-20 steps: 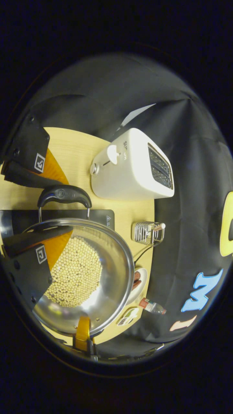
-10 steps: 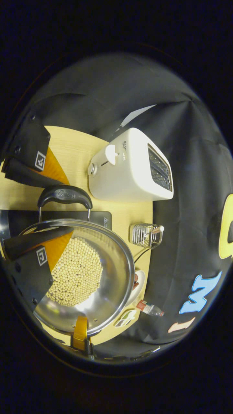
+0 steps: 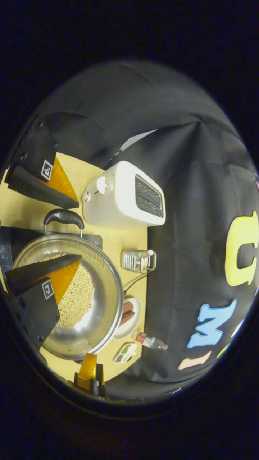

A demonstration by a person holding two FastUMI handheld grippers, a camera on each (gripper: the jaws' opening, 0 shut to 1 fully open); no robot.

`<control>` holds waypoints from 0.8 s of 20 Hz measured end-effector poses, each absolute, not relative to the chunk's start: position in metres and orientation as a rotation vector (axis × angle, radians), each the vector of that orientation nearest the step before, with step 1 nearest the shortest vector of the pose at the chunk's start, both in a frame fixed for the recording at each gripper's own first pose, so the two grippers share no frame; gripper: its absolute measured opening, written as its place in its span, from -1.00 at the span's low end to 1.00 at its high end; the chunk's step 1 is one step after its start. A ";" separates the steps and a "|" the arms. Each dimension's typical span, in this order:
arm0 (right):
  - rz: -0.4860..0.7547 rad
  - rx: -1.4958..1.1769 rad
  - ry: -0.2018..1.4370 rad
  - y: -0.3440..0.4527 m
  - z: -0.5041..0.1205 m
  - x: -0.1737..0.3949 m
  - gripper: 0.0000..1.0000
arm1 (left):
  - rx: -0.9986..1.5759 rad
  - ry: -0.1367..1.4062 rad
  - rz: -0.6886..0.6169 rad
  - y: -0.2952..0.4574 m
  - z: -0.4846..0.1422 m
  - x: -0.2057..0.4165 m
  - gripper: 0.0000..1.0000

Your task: First push the handle of the pot to place it horizontally, then grasp the pot with both hands and set it on the induction cooktop.

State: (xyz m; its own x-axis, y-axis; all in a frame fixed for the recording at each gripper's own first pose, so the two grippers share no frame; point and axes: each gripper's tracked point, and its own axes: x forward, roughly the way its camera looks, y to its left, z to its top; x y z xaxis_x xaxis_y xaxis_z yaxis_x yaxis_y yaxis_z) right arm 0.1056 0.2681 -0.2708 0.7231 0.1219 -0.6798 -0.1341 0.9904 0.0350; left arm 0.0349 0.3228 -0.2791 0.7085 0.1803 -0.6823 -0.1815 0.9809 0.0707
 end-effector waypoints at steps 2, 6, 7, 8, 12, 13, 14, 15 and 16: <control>0.163 -0.007 0.685 0.263 -0.248 0.103 0.72 | -0.001 0.682 0.185 0.299 -0.244 0.038 0.67; 0.190 -0.016 0.507 0.243 -0.181 0.098 0.72 | 0.003 0.504 0.153 0.246 -0.173 0.047 0.68; 0.193 -0.016 0.459 0.237 -0.162 0.096 0.72 | -0.002 0.450 0.149 0.232 -0.154 0.049 0.68; 0.190 -0.016 0.412 0.231 -0.142 0.093 0.72 | -0.007 0.395 0.151 0.219 -0.134 0.049 0.68; 0.161 -0.009 0.227 0.202 -0.066 0.079 0.72 | -0.022 0.211 0.143 0.164 -0.057 0.044 0.69; 0.151 -0.015 0.197 0.193 -0.053 0.073 0.72 | -0.041 0.193 0.130 0.152 -0.047 0.040 0.66; 0.142 -0.016 0.174 0.186 -0.040 0.068 0.73 | -0.053 0.185 0.119 0.140 -0.038 0.037 0.65; 0.141 -0.012 0.147 0.181 -0.027 0.064 0.72 | -0.060 0.171 0.113 0.130 -0.025 0.035 0.65; 0.134 -0.013 0.127 0.174 -0.014 0.060 0.72 | -0.055 0.153 0.112 0.124 -0.011 0.033 0.67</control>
State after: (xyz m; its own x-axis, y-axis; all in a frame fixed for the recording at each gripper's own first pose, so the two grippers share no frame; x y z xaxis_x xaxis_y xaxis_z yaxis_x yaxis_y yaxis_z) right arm 0.0599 0.1737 -0.0145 0.9831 0.1323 -0.1267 -0.1340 0.9910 -0.0045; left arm 0.0333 0.1235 -0.0108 0.9821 0.1072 -0.1552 -0.1155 0.9923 -0.0457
